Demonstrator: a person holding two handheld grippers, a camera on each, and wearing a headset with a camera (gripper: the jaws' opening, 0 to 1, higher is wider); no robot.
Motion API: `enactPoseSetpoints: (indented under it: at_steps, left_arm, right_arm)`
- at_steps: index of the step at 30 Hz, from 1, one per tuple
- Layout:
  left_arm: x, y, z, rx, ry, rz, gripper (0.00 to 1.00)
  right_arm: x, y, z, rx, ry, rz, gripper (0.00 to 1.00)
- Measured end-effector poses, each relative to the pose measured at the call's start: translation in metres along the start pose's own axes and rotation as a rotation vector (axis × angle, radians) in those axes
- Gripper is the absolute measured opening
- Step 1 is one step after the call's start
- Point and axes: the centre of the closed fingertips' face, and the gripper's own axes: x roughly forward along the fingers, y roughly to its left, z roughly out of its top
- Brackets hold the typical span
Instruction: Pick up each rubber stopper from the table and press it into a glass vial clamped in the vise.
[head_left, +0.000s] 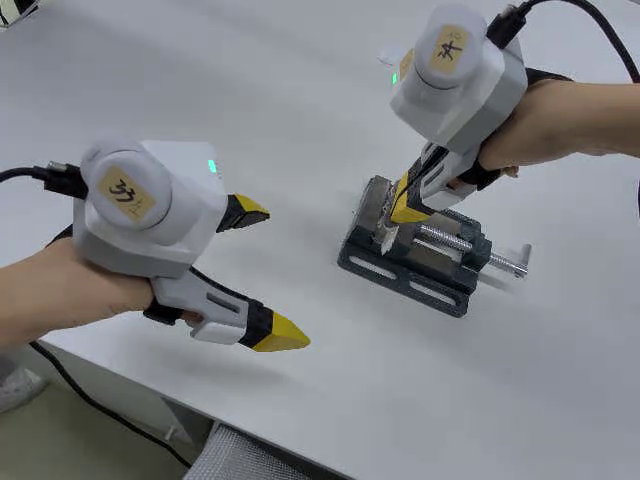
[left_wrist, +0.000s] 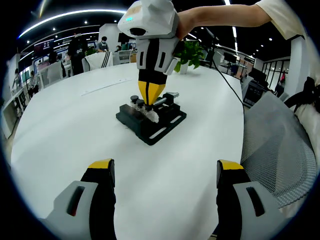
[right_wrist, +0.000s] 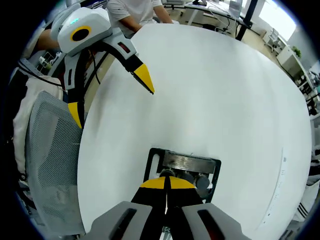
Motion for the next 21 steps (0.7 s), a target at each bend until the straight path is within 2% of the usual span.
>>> enactPoseSetpoints:
  at_steps: [7, 11, 13, 16, 20, 21]
  left_arm:
    - [0.0028, -0.0023, 0.0009, 0.002, 0.004, -0.007, 0.83]
    - [0.0045, -0.0021, 0.0014, -0.001, 0.001, -0.007, 0.83]
    - [0.005, -0.0026, 0.0006, 0.001, 0.006, -0.01, 0.82]
    - [0.0049, -0.0043, 0.0018, -0.002, 0.003, -0.012, 0.82]
    - [0.0045, -0.0053, 0.0028, 0.004, 0.009, -0.016, 0.82]
    - [0.0043, -0.0053, 0.0039, 0.008, 0.008, -0.015, 0.82]
  right_arm:
    - [0.0007, 0.0007, -0.0001, 0.017, 0.015, -0.003, 0.0]
    - [0.0015, 0.002, 0.0023, 0.019, 0.047, -0.003, 0.0]
    - [0.0018, -0.003, 0.0024, 0.015, 0.055, -0.002, 0.0]
    - [0.0026, -0.0037, 0.0, 0.031, 0.06, -0.005, 0.0]
    - [0.0022, -0.0037, -0.0015, 0.007, 0.046, -0.003, 0.0]
    - [0.0023, -0.0046, -0.0015, 0.028, 0.041, -0.001, 0.0]
